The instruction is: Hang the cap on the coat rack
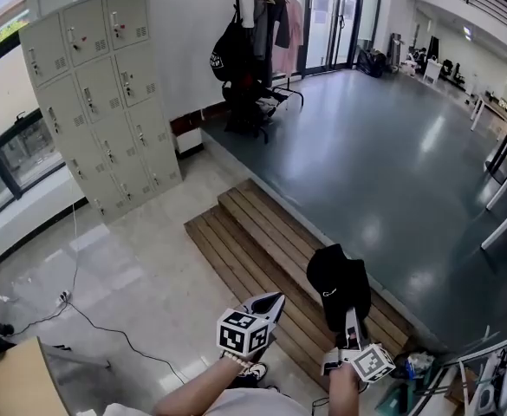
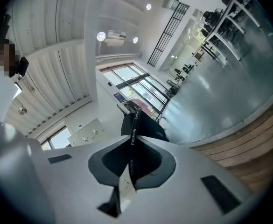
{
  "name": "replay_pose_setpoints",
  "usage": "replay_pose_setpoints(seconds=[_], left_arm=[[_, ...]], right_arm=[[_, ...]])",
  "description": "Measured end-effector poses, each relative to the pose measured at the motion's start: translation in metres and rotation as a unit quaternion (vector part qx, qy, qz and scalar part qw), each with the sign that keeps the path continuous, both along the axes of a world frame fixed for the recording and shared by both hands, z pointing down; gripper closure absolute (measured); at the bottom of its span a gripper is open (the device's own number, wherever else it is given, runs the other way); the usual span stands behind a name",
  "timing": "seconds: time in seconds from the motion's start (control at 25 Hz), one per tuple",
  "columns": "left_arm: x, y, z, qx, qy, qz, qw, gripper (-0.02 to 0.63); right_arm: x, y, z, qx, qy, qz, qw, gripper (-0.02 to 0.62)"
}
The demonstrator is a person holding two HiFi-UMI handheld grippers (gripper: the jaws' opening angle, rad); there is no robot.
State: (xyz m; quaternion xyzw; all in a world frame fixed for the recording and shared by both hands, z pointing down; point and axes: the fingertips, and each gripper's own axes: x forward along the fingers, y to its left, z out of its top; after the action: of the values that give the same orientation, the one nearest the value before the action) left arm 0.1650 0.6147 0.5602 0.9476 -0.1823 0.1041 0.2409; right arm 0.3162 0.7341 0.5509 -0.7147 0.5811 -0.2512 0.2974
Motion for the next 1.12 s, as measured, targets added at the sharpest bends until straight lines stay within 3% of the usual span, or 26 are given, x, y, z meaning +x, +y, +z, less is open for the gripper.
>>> replay_pose_setpoints(seconds=[0.56,0.84,0.96,1.12], left_arm=[[-0.049,0.018,0.007,-0.006,-0.012,-0.06,0.9981,0.603],[-0.1,0.003,0.023,-0.019,-0.016,-0.11,0.9936,0.603],[-0.128,-0.006,0.029,-0.027,-0.018,-0.142,0.9893,0.603],[-0.129,0.002,0.032,-0.041,-0.021,-0.155,0.9868,0.603]], right_arm=[[-0.04,-0.004,0.005,-0.001,-0.011,-0.07,0.997,0.575],[-0.087,-0.042,0.031,0.006,-0.064,-0.132,0.989,0.575],[-0.11,-0.062,0.042,-0.025,-0.046,-0.163,0.985,0.575],[-0.108,-0.058,0.054,-0.052,-0.051,-0.174,0.982,0.575]])
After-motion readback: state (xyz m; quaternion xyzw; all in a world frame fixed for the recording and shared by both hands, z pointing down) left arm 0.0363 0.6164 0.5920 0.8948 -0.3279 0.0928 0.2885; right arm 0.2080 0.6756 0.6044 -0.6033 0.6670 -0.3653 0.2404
